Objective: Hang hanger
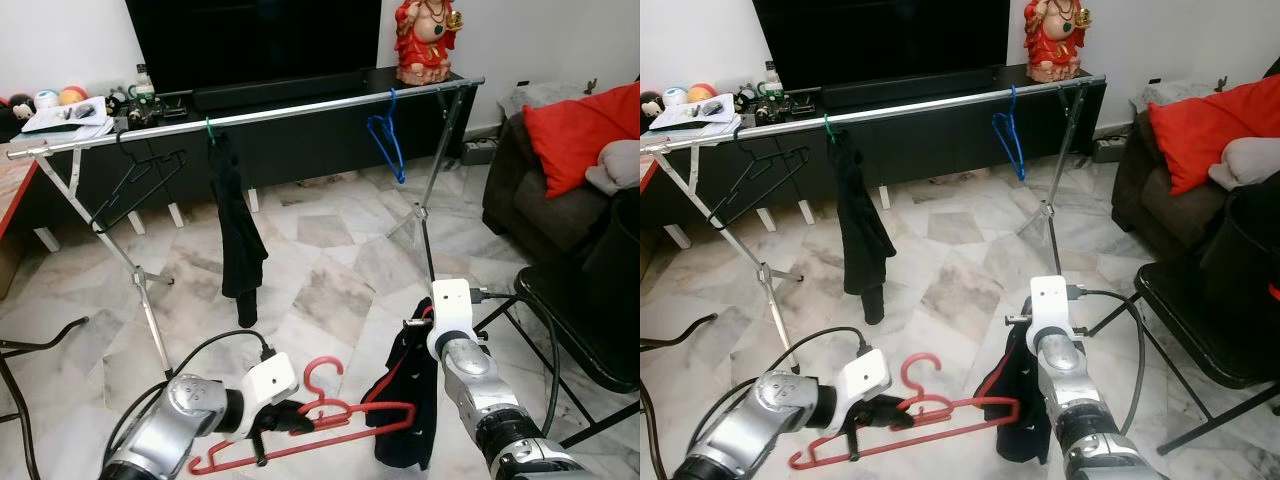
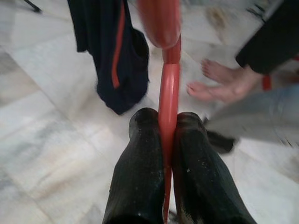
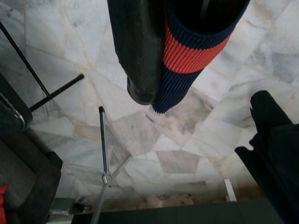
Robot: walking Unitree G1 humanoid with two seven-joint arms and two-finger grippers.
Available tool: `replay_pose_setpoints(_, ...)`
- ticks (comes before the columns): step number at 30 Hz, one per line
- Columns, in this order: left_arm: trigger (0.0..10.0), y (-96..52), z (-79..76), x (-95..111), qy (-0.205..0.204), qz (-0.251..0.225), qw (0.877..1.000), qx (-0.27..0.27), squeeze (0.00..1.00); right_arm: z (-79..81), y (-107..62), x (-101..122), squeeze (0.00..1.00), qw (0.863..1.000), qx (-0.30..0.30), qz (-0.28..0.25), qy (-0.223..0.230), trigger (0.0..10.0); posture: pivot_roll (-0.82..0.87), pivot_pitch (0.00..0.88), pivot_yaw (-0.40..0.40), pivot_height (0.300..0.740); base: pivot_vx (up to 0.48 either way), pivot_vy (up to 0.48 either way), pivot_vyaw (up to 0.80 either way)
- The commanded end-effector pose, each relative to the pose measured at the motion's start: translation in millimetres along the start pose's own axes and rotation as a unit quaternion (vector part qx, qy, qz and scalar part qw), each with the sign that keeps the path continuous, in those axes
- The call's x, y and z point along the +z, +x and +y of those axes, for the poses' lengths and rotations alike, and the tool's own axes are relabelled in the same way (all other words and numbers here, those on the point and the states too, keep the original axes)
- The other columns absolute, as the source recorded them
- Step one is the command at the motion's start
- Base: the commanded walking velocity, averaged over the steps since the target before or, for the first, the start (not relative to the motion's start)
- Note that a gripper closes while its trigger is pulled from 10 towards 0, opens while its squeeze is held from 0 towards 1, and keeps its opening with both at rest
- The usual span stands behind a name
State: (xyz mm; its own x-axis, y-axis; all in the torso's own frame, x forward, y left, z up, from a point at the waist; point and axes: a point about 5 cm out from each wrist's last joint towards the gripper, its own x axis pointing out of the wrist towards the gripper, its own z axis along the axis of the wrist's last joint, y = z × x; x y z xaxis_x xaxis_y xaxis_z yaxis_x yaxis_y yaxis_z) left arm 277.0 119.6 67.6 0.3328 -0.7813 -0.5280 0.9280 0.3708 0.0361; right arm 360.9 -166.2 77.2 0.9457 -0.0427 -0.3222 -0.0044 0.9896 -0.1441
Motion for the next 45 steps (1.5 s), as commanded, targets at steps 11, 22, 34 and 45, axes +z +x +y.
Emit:
replay_pose_setpoints(11, 10.0, 2.8, 12.1, 11.2, -0.022, -0.047, 0.993, 0.103, 0.00, 7.5, 0.4, 4.9, 0.00, 1.000, 0.015, -0.013, 0.004, 10.0, 0.06, 0.049, 0.045, 0.740, 0.000, 0.000, 0.00)
replay_pose_setpoints(22, 10.0, 3.1, 22.9, 13.5, -0.031, -0.070, 0.982, 0.175, 0.00, 8.3, -1.2, -1.8, 0.00, 1.000, 0.021, -0.005, 0.011, 10.0, 0.06, 0.054, 0.045, 0.740, 0.000, 0.000, 0.00)
replay_pose_setpoints(34, 10.0, 11.9, 13.4, 16.9, -0.058, -0.091, 0.984, 0.144, 0.00, 12.7, -2.9, -9.0, 0.00, 0.996, 0.062, 0.018, 0.062, 10.0, 0.06, 0.056, 0.044, 0.740, 0.000, 0.000, 0.00)
replay_pose_setpoints(45, 10.0, 8.8, 11.0, 18.6, -0.063, -0.091, 0.987, 0.120, 0.00, 1.4, 0.1, 1.5, 0.00, 0.997, 0.034, 0.003, 0.073, 10.0, 0.07, 0.057, 0.043, 0.740, 0.000, 0.000, 0.00)
